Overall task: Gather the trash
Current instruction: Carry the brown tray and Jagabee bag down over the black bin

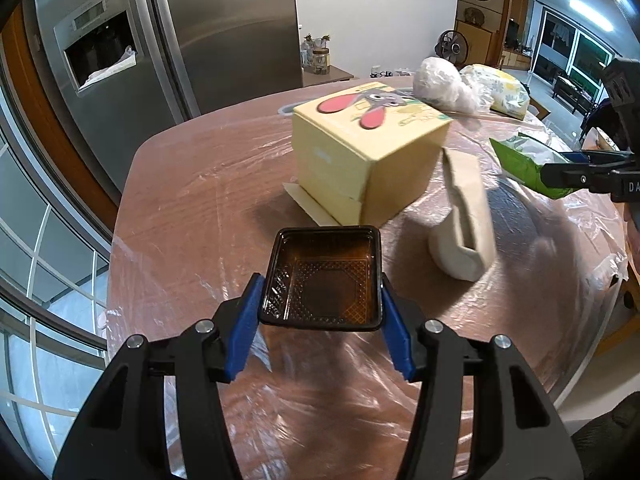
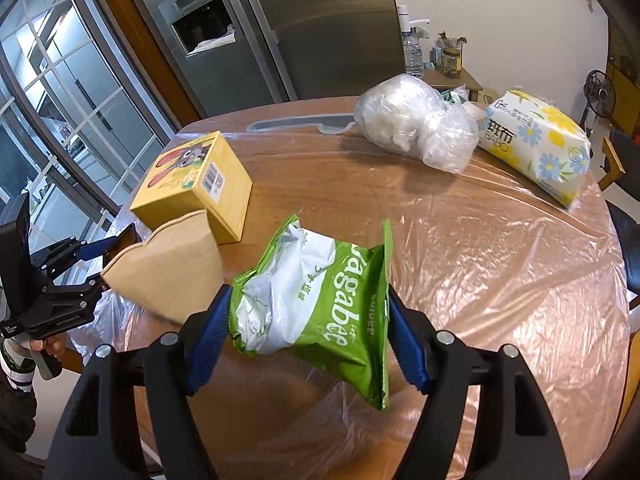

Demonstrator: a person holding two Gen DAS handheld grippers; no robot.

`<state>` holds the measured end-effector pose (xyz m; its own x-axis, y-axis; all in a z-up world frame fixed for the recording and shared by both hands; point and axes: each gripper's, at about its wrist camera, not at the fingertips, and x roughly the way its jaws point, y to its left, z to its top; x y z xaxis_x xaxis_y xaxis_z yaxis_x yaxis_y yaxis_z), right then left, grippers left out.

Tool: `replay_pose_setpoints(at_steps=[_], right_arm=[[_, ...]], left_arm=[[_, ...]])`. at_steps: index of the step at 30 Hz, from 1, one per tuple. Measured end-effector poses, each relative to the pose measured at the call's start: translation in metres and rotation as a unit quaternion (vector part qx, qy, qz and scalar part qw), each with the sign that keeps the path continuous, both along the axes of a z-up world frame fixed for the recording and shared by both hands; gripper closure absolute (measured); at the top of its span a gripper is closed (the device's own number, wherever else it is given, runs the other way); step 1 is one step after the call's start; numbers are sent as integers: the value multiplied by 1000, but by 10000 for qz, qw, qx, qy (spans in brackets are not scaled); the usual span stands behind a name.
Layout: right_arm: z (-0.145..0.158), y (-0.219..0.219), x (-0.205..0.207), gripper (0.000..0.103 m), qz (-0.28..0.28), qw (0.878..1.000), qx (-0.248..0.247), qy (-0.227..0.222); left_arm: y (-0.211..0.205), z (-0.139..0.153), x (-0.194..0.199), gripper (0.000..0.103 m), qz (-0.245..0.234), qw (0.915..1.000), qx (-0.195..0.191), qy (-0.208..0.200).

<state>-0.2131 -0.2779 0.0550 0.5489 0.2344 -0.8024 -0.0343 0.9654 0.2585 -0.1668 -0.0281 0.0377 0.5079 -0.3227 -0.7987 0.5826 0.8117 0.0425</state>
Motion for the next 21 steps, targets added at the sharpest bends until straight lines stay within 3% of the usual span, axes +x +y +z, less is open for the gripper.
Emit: replay_pose_setpoints(at_steps=[21], right_arm=[[20, 13, -58, 32, 141, 9996, -45, -249]], left_arm=[[-16, 19, -53, 47, -69, 9997, -2, -246]])
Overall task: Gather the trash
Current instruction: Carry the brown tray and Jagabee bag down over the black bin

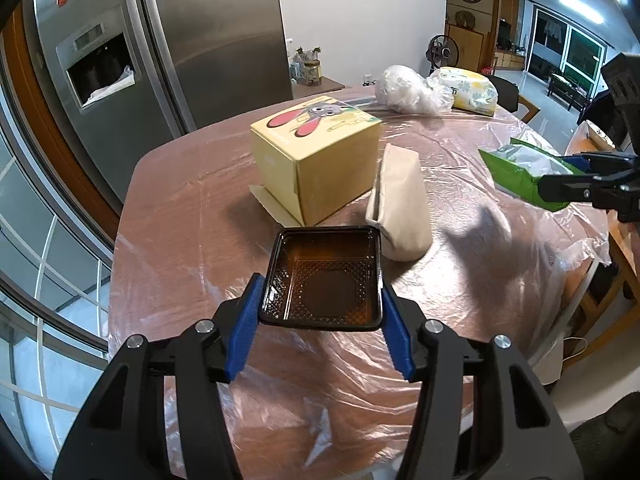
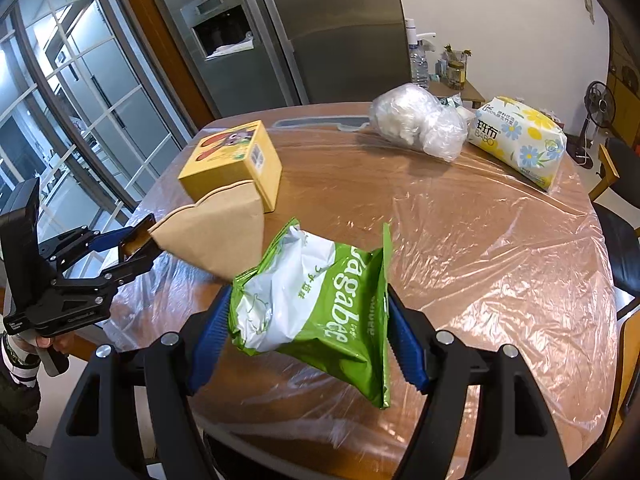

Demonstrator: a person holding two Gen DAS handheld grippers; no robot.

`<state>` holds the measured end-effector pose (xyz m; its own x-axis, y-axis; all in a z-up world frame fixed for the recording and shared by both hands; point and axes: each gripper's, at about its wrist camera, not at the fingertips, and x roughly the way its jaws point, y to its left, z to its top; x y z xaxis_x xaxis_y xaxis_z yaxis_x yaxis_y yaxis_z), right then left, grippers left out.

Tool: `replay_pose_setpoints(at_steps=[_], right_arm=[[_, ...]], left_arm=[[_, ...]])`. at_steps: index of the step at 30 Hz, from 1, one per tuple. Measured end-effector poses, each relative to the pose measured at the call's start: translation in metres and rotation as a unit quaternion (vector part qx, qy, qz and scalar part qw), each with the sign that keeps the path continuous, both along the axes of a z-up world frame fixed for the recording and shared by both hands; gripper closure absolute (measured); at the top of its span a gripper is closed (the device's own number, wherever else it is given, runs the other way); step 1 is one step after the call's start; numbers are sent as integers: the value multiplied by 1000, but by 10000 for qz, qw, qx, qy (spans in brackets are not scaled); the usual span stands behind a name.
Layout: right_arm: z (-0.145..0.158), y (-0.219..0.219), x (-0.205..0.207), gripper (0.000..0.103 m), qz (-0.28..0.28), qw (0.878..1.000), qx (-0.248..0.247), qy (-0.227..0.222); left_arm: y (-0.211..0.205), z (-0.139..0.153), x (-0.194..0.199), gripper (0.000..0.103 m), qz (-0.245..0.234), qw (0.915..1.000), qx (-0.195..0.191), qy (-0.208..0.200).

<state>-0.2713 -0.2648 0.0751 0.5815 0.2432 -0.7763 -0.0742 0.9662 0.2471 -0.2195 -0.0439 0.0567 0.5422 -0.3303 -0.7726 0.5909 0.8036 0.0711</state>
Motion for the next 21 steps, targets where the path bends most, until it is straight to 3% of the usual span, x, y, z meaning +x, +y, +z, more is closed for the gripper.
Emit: replay_pose_setpoints(at_steps=[21], right_arm=[[7, 16, -55, 32, 213, 9997, -74, -125]], left_arm=[[-9, 4, -48, 47, -2, 10000, -57, 5]])
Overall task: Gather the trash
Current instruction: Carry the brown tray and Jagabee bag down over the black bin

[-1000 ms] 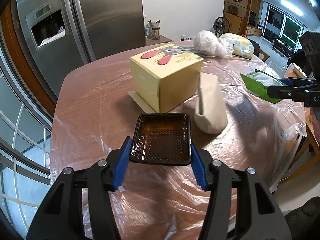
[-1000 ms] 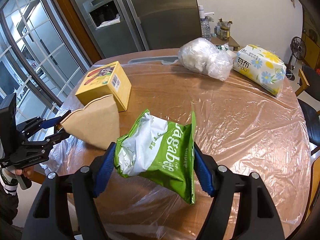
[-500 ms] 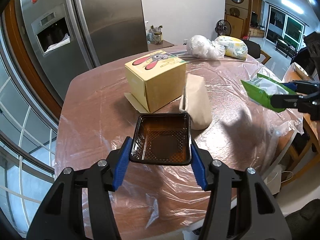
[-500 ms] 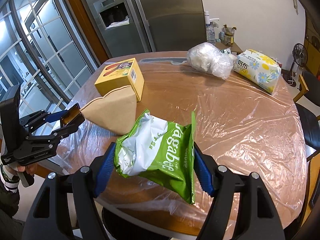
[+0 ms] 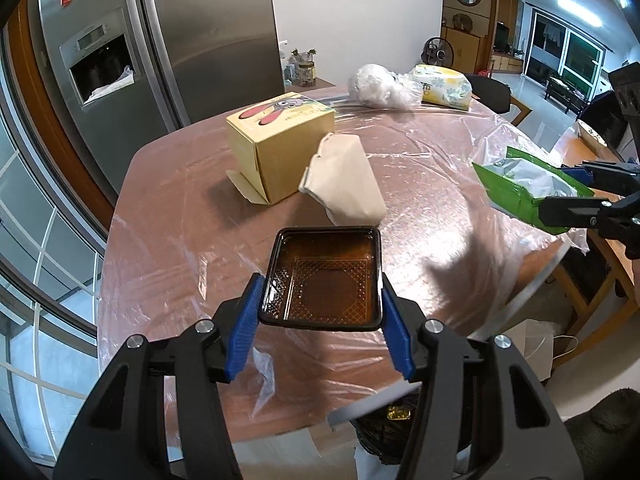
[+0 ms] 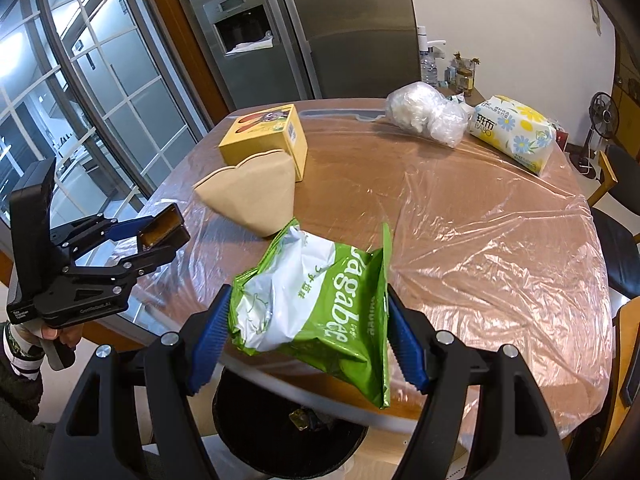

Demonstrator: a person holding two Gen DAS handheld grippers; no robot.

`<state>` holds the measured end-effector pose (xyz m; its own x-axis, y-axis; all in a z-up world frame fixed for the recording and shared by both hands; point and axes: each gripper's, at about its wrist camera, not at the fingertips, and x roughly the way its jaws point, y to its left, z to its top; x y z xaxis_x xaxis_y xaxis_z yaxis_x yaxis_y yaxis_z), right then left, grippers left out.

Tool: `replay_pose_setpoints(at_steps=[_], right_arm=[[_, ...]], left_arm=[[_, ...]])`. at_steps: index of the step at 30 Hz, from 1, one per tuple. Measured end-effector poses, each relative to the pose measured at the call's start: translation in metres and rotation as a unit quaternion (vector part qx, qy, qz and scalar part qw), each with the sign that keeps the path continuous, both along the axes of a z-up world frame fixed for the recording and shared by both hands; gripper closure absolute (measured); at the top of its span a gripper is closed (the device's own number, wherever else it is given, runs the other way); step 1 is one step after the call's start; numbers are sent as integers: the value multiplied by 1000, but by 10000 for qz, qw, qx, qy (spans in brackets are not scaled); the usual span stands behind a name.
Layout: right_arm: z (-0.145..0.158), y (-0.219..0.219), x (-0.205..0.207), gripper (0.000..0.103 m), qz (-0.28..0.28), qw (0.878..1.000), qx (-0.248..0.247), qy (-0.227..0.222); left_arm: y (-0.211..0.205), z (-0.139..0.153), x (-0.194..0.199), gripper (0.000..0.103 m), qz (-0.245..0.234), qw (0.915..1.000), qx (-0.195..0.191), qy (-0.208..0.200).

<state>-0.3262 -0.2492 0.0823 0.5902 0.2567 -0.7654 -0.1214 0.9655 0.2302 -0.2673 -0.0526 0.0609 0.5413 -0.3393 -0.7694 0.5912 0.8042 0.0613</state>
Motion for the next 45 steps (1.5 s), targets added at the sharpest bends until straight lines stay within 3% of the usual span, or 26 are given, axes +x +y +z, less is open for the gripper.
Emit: replay_pose_setpoints(at_steps=[36, 45], right_arm=[[-28, 25, -78, 32, 726, 9953, 127, 635], [-43, 37, -93, 32, 903, 9922, -49, 864]], left_arm=[[-5, -20, -84, 47, -706, 9963, 105, 473], [-11, -34, -101, 47, -921, 9933, 212, 659]])
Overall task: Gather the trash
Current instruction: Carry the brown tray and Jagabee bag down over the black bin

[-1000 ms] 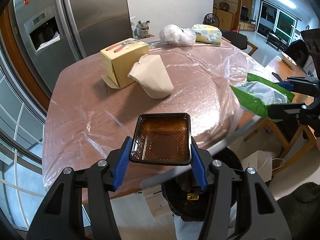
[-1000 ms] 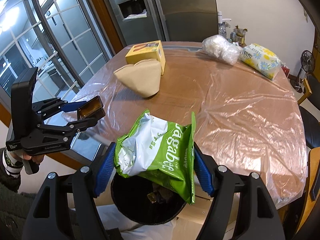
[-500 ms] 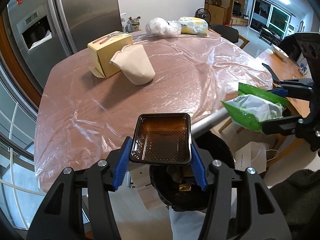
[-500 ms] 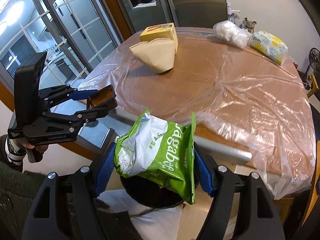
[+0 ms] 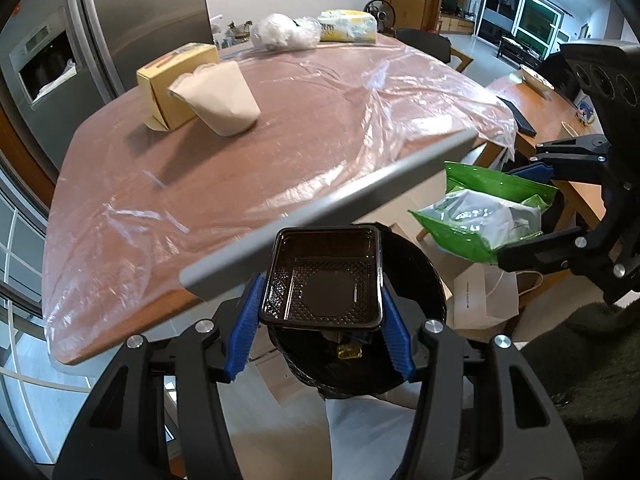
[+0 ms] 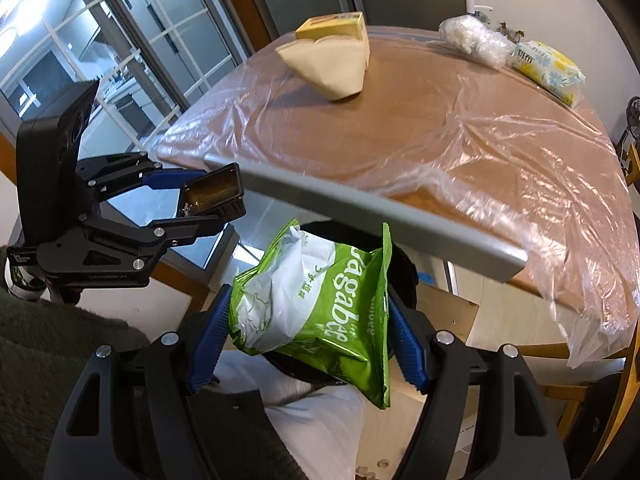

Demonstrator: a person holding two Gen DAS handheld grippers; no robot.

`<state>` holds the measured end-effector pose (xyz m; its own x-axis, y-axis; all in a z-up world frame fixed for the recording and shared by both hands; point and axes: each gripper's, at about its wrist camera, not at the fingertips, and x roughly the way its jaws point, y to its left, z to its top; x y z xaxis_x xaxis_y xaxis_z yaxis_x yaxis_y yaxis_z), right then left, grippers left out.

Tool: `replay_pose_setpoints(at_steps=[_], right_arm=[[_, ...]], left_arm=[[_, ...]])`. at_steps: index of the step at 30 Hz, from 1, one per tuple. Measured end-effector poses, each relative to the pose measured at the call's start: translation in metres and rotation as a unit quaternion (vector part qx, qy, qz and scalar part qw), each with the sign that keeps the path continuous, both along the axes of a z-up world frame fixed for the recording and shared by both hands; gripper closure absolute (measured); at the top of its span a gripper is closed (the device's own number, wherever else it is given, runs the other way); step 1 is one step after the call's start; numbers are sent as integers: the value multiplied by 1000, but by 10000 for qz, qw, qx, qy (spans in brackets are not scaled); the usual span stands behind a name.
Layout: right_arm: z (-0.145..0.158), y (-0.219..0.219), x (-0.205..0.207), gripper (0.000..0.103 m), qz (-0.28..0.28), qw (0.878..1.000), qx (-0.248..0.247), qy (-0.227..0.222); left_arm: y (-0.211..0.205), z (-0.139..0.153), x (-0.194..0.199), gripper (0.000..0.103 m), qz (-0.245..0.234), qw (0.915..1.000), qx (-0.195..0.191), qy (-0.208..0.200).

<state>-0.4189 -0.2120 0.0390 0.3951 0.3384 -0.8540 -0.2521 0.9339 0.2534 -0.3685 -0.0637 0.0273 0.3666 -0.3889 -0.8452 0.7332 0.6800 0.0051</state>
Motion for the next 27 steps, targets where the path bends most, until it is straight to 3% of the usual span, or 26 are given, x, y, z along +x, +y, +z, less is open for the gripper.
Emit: replay_pose_setpoints(at_steps=[27], right_arm=[[-70, 15, 8, 32, -35, 9980, -398, 483]], left_arm=[[-3, -67, -2, 47, 104, 9975, 564, 412]])
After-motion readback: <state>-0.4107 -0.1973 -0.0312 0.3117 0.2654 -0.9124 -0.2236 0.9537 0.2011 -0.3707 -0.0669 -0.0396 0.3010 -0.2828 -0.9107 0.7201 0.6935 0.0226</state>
